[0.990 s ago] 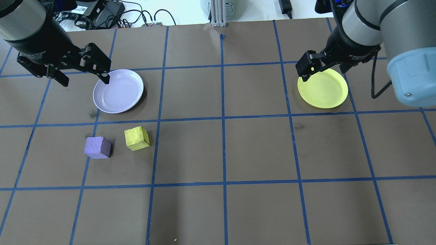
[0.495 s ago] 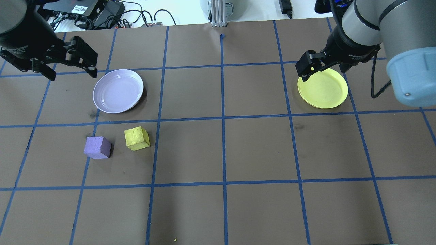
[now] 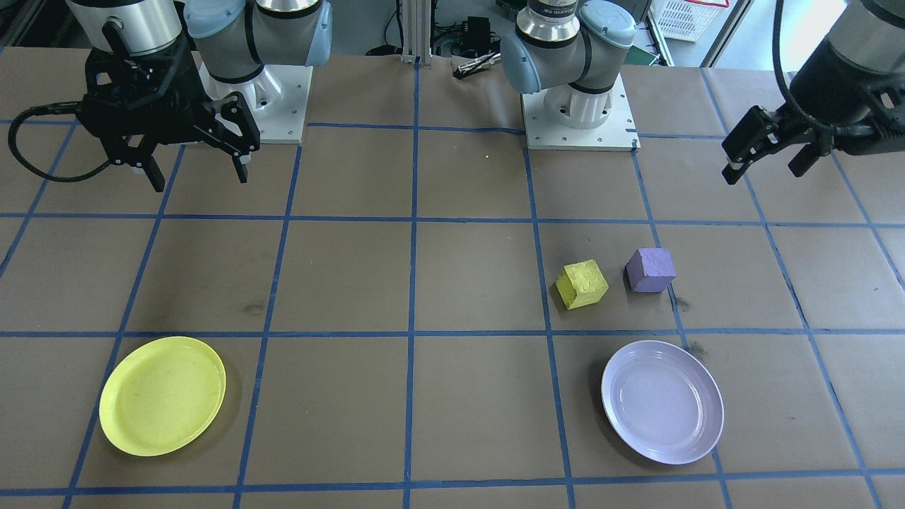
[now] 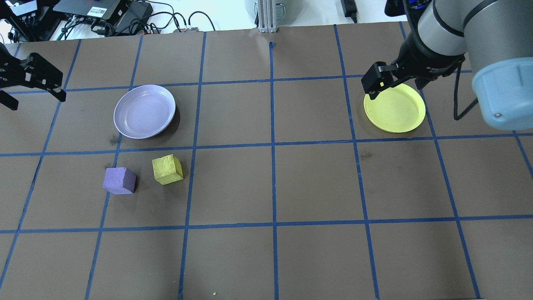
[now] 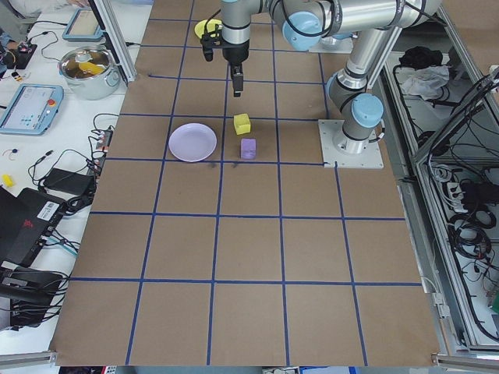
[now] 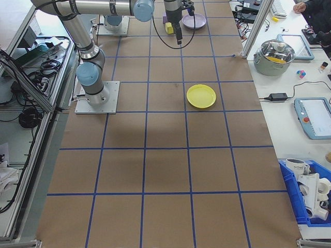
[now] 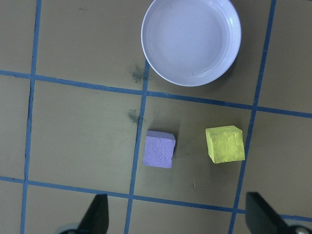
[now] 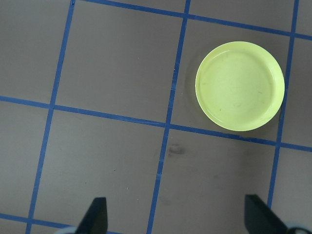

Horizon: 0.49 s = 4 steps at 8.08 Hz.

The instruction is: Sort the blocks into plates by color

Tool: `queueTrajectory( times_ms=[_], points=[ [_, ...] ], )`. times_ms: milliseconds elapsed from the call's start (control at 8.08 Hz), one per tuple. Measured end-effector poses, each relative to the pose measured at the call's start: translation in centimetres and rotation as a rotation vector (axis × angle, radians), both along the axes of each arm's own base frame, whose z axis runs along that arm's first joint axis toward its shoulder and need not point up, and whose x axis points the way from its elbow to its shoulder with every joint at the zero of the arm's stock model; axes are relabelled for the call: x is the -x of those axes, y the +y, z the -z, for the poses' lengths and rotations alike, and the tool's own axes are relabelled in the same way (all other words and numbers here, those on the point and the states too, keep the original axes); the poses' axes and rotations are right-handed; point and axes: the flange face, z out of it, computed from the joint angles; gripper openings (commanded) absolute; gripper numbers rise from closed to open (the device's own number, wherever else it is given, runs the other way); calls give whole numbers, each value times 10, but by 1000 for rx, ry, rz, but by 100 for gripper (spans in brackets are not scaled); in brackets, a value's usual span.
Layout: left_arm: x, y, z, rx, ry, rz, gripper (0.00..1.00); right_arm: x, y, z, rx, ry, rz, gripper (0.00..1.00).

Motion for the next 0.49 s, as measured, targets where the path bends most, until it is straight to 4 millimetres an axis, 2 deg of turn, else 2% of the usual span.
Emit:
queueTrajectory(
  times_ms=[124, 371, 495],
  points=[
    [-14, -12, 19, -33, 10, 3, 100, 0, 0, 0, 0, 0, 0, 100],
    [-37, -42, 69, -109, 8, 23, 100, 0, 0, 1, -2, 1, 0, 100],
    [-41, -47, 87, -149, 2, 27, 100, 0, 0, 1, -3, 1, 0, 100]
  ],
)
